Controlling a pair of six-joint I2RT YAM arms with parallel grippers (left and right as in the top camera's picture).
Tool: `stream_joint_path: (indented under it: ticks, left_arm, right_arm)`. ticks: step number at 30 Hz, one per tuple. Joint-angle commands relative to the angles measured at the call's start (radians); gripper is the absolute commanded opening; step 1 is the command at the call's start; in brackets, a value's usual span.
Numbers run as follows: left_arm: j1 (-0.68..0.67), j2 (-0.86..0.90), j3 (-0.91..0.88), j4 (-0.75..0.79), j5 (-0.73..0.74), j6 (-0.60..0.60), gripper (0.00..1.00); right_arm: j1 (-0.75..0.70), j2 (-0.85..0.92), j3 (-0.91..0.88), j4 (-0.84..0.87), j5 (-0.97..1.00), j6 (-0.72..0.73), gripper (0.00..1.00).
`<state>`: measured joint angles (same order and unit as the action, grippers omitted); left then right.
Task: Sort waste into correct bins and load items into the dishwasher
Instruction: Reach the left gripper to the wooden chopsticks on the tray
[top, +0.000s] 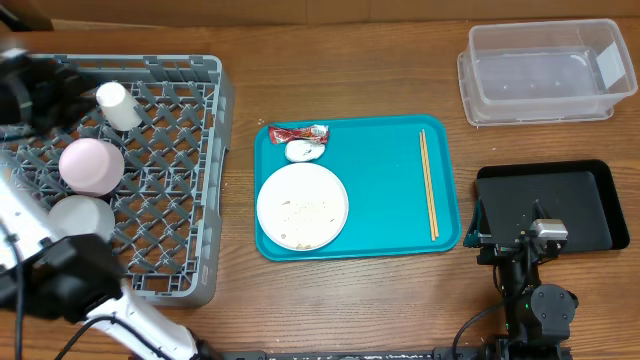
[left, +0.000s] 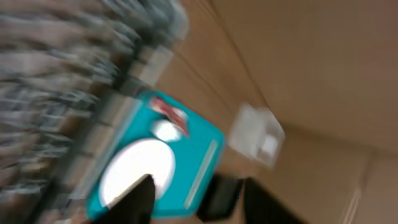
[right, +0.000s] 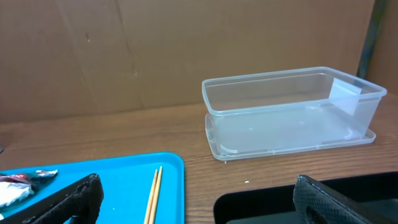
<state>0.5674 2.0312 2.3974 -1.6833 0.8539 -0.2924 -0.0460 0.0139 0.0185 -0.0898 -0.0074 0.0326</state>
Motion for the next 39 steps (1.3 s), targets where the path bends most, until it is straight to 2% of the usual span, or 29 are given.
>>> stream_joint_path:
  ticks: [1,3,6,8,10,13,17,22,29,31,34,39]
  left_arm:
    - [-0.233,-0.005,0.013,-0.006,0.138,0.103,0.70]
    - [-0.368,-0.003,0.013,0.006,0.106,0.127,0.85]
    - [-0.578,0.003,0.013,0.068,-0.034,0.131,0.87]
    - [-0.732,0.016,0.013,0.119,-0.192,0.101,0.87]
    - [-0.869,0.039,0.013,0.161,-0.383,0.009,0.80]
    - [-1.064,0.097,0.013,0.207,-0.714,-0.208,0.79]
    - [-1.234,0.196,0.013,0.273,-0.931,-0.353,0.77]
    - [-1.352,0.316,0.013,0.389,-1.011,-0.430,0.68]
    - [-1.433,0.449,0.013,0.499,-1.192,-0.438,0.66]
    - [-1.439,0.473,0.013,0.506,-1.202,-0.438,0.65]
    - [-1.439,0.506,0.013,0.513,-1.201,-0.488,0.56]
    - [-1.439,0.548,0.013,0.572,-1.201,-0.516,0.56]
  right_arm:
    - [-0.005,-0.011,-0.011,0.006,0.006,-0.003,1.00]
    - [-0.005,-0.011,-0.011,0.006,0.006,-0.003,1.00]
    - [-0.005,-0.011,-0.011,0.006,0.006,-0.003,1.00]
    - [-0.005,-0.011,-0.011,0.006,0.006,-0.003,1.00]
    - [-0.005,-0.011,-0.011,0.006,0.006,-0.003,1.00]
    - [-0.005,-0.011,-0.011,0.006,0.006,-0.003,1.00]
    - [-0.005,-0.011,-0.011,0.006,0.006,-0.003,1.00]
    - [-0.005,-0.011,-0.011,0.006,0.006,-0.003,1.00]
    - [-0.005,-0.011,-0.011,0.006,0.006,-0.003,1.00]
    - [-0.005,-0.011,-0.011,0.006,0.006,-0.003,1.00]
    - [-0.005,-0.011,-0.011,0.006,0.006,-0.003,1.00]
    - [-0.005,-0.011,-0.011,0.006,0.006,-0.003,1.00]
